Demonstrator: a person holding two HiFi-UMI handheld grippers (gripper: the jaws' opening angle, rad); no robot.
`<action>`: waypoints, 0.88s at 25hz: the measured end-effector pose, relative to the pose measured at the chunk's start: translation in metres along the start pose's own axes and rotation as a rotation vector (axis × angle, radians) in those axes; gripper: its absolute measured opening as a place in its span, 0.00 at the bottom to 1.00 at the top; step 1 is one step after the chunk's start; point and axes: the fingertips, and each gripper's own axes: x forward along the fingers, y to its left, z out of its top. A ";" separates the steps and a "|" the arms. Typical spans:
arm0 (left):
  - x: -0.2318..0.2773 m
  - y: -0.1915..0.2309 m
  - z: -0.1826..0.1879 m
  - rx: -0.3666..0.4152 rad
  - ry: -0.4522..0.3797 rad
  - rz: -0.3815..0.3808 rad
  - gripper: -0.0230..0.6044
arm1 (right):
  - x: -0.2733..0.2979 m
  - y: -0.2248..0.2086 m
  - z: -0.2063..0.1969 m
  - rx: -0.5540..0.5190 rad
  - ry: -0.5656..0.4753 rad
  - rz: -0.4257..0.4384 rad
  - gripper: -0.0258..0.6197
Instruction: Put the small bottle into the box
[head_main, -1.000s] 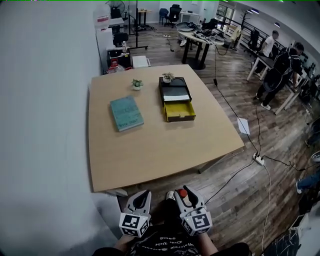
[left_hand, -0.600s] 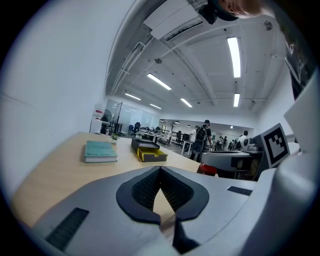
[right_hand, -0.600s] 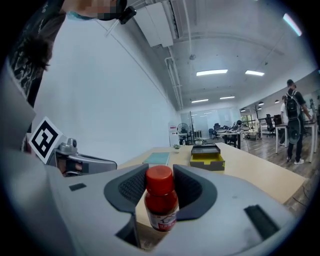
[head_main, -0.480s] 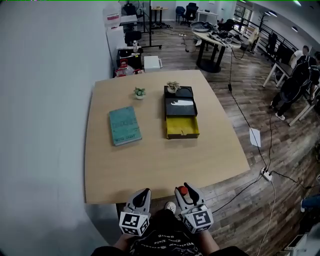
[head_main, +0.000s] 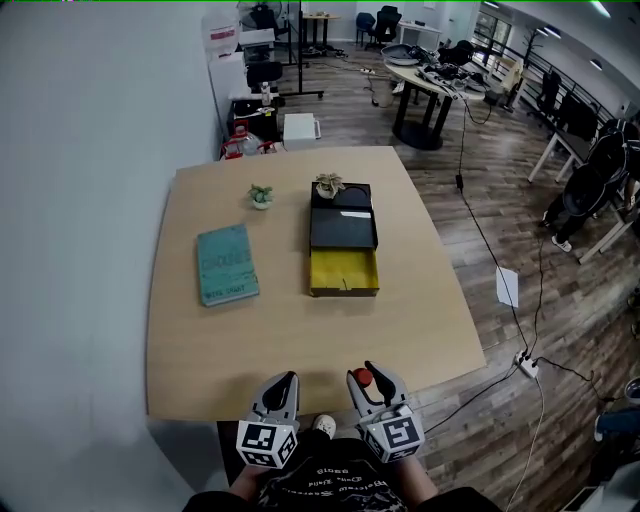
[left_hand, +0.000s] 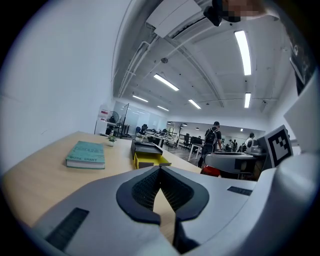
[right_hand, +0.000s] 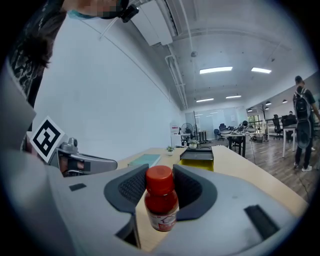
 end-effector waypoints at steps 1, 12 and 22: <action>0.004 -0.004 0.002 0.000 -0.001 -0.004 0.04 | 0.001 -0.005 0.001 0.004 0.002 -0.001 0.28; 0.023 -0.009 0.000 0.018 0.055 -0.014 0.04 | 0.009 -0.022 0.004 0.049 0.001 -0.019 0.28; 0.045 0.023 0.026 0.026 0.030 0.015 0.04 | 0.043 -0.047 0.042 0.004 -0.045 -0.061 0.28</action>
